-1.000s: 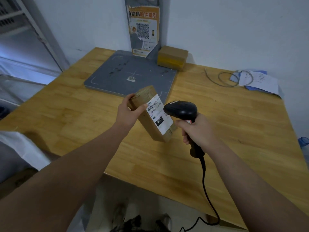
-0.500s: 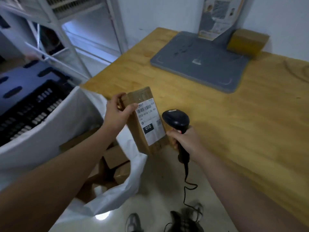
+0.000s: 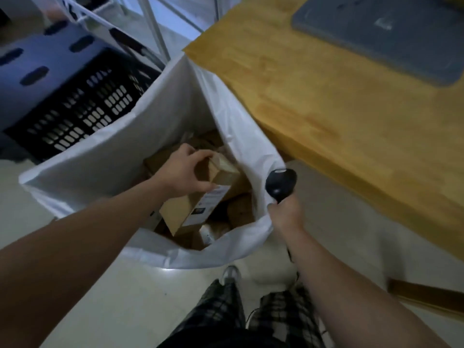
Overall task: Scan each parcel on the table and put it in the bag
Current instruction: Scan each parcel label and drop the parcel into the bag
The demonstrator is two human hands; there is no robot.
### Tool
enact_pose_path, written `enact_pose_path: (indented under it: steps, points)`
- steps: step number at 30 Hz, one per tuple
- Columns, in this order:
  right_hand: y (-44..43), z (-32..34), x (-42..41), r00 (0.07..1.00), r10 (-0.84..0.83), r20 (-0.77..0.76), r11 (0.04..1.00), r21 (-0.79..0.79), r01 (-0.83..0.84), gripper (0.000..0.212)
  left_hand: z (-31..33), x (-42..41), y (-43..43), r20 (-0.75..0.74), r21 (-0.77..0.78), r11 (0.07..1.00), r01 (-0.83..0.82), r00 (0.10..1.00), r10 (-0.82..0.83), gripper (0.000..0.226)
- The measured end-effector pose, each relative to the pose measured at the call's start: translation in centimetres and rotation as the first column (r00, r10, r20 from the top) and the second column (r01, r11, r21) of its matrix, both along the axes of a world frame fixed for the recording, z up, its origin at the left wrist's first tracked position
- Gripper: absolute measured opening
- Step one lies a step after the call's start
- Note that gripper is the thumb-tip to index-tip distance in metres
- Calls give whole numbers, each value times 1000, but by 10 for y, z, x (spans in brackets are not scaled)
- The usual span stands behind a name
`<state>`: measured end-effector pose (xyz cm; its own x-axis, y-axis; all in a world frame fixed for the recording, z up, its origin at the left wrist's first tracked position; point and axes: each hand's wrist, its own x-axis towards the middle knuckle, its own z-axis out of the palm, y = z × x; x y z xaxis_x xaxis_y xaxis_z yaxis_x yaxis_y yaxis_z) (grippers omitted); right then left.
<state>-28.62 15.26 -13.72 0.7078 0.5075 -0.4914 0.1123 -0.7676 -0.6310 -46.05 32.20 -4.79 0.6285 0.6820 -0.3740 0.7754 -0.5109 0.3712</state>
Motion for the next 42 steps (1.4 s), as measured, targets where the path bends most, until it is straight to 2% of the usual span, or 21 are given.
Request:
enact_pose_path:
  steps: [2,5,7,10,13,15,16,19,21,23,25,26,28,29,32,35,38,42]
  points:
    - [2,10,3,999,-39,32,996,79,36,12,-11,-1,-1,-124,2,986,167,978,-165,83]
    - [-2,33,2,981,-182,69,933,328,150,34,-32,-5,-6,-324,-28,926,376,873,-365,83]
    - [-6,47,7,958,-264,109,857,482,182,41,-43,-11,-11,-430,-36,898,439,804,-411,80]
    - [-4,57,20,959,-240,153,874,463,145,27,-54,-12,-17,-502,-78,900,429,763,-407,77]
    - [-1,58,28,959,-196,205,896,436,89,30,-54,1,-18,-515,-159,904,398,747,-419,64]
    - [-5,55,27,975,-111,193,931,363,34,21,-51,8,-15,-493,-207,918,338,774,-396,56]
    - [-8,52,27,978,-74,197,953,301,11,28,-48,10,-14,-476,-214,927,309,795,-375,54]
    - [-16,43,34,975,39,218,982,173,-78,46,-41,18,-9,-417,-85,942,323,848,-328,54]
    - [-19,42,38,969,100,227,986,108,-127,53,-35,30,-8,-316,6,940,340,893,-321,47]
    - [-21,44,42,963,132,234,985,74,-153,46,-25,48,-7,-238,43,936,350,913,-331,45]
    - [-21,51,47,964,112,242,985,98,-140,24,-14,67,-7,-198,79,925,371,915,-350,48]
    - [-21,56,52,966,86,244,987,115,-117,19,-7,77,-8,-178,95,921,378,917,-358,50]
    - [-18,66,66,967,40,252,986,146,-79,22,5,95,-9,-140,113,915,387,918,-371,55]
    - [-17,72,75,965,25,261,986,153,-67,30,11,105,-10,-122,121,909,398,915,-384,54]
    - [-19,90,105,968,-22,252,985,170,-22,41,29,141,-11,-64,148,889,434,901,-429,47]
    - [-28,110,147,968,-79,239,987,157,41,34,47,186,-12,-45,158,890,427,904,-426,51]
    - [-43,136,202,949,-177,261,975,181,132,13,67,241,-14,-9,215,870,443,892,-452,51]
    - [-61,172,283,905,-238,353,962,214,170,9,94,326,-22,33,269,845,462,872,-488,50]
